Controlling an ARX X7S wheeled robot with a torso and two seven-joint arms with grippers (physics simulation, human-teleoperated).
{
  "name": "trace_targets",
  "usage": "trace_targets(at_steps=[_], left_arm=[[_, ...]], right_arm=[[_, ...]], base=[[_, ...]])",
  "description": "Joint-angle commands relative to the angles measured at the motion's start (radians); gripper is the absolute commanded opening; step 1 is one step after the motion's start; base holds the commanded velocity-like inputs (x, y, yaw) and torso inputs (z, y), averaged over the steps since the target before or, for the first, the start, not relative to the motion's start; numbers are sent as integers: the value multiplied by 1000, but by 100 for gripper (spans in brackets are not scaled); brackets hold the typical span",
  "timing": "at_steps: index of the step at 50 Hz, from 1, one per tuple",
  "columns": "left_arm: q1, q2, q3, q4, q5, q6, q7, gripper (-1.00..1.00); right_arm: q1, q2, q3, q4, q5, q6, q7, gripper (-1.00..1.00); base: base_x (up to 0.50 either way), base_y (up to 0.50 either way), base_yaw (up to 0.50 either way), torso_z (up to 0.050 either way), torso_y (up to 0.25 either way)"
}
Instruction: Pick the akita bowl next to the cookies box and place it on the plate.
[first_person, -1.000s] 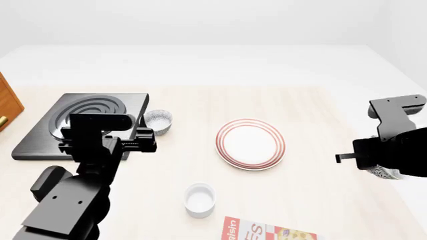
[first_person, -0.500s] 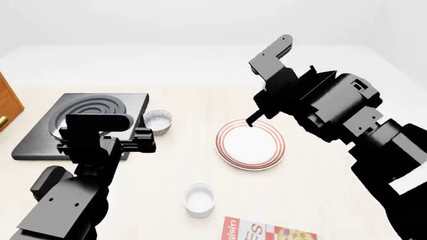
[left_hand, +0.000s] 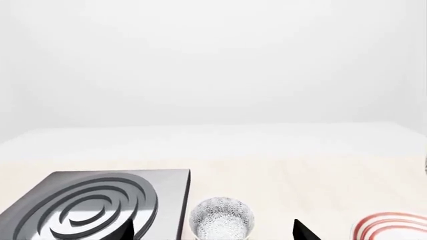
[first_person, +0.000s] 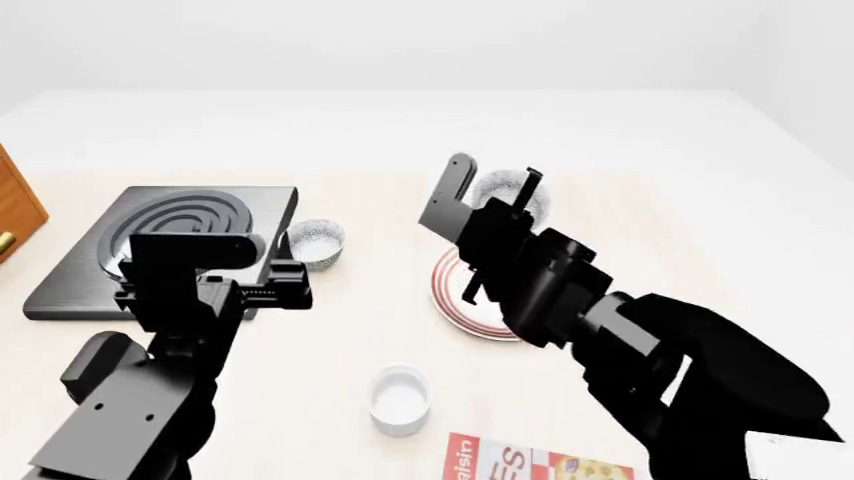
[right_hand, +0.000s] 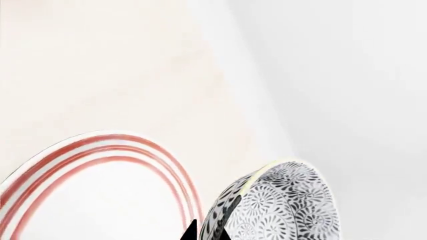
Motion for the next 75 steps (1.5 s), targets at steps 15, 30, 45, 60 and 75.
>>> trace_targets(at_steps=[15, 30, 45, 60, 75], left_arm=[[0, -17, 48, -6, 38, 10, -16, 100], [13, -8, 20, -19, 2, 40, 1, 100], [13, -20, 41, -28, 24, 48, -8, 100], [22, -14, 25, -39, 0, 74, 2, 100], [28, -19, 18, -31, -11, 75, -1, 100]], right_arm=[[-38, -59, -76, 131, -78, -57, 35, -100], [-32, -59, -73, 134, -62, -45, -4, -100], [-38, -59, -75, 142, -71, -26, -29, -100], [-42, -59, -72, 137, -68, -1, -51, -100], [-5, -59, -65, 125, -7, 69, -54, 100]], base=[[0, 0, 0, 0, -24], [0, 0, 0, 0, -150], [0, 0, 0, 0, -97], [0, 0, 0, 0, -50], [0, 0, 0, 0, 0]])
